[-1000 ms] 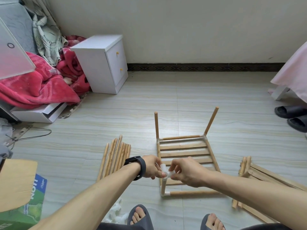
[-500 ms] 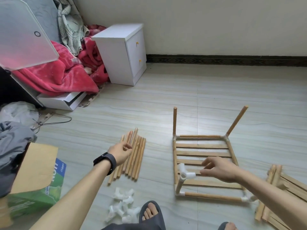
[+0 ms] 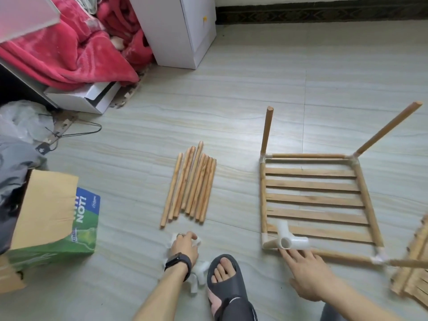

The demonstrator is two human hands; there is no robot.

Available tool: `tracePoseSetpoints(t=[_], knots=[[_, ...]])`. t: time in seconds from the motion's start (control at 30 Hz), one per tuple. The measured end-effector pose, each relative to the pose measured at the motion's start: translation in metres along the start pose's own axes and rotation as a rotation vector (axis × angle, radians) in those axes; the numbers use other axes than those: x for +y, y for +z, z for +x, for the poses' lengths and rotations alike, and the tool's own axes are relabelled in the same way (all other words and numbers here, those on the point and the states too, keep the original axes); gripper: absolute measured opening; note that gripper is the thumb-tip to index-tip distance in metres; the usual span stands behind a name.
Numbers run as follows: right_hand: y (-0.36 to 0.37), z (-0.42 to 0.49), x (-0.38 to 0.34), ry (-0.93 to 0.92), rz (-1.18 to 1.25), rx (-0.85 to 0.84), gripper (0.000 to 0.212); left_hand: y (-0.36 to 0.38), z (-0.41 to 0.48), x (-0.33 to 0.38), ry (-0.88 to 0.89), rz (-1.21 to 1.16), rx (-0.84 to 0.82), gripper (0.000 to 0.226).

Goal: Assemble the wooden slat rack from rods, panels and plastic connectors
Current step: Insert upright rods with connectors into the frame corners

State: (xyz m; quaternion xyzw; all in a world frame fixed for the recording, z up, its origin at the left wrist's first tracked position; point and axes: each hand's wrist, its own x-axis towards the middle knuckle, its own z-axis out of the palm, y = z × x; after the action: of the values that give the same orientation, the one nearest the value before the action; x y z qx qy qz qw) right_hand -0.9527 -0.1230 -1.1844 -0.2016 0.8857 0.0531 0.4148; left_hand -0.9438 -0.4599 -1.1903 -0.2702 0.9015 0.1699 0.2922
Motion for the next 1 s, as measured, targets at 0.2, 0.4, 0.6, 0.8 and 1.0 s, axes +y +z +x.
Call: tracePoseSetpoints(t=[0.2,0.4,0.6,0.8,1.0], knots=[[-0.022,-0.001,-0.001,-0.021,0.047,-0.071,0.079,-0.025,0.001,0.001,-0.021,-0.283,0.062,0.019],[-0.07,-0.017,0.014,0.045,0.471,0.04,0.042,-0.11,-0.031,0.057,0.157,-0.965,-0.193,0.022],[-0.175,-0.079,0.026,-0.029,0.862,0.563,0.029,-0.197,-0.092,0.146,0.339,-1.169,-0.286,0.033],[-0.272,-0.164,-0.001,-0.328,1.29,0.698,0.022,-0.253,-0.13,0.225,0.488,-0.996,-0.256,0.03],[-0.302,-0.178,0.002,-0.263,1.177,0.85,0.008,-0.251,-0.134,0.268,0.45,-1.06,-0.256,0.038]])
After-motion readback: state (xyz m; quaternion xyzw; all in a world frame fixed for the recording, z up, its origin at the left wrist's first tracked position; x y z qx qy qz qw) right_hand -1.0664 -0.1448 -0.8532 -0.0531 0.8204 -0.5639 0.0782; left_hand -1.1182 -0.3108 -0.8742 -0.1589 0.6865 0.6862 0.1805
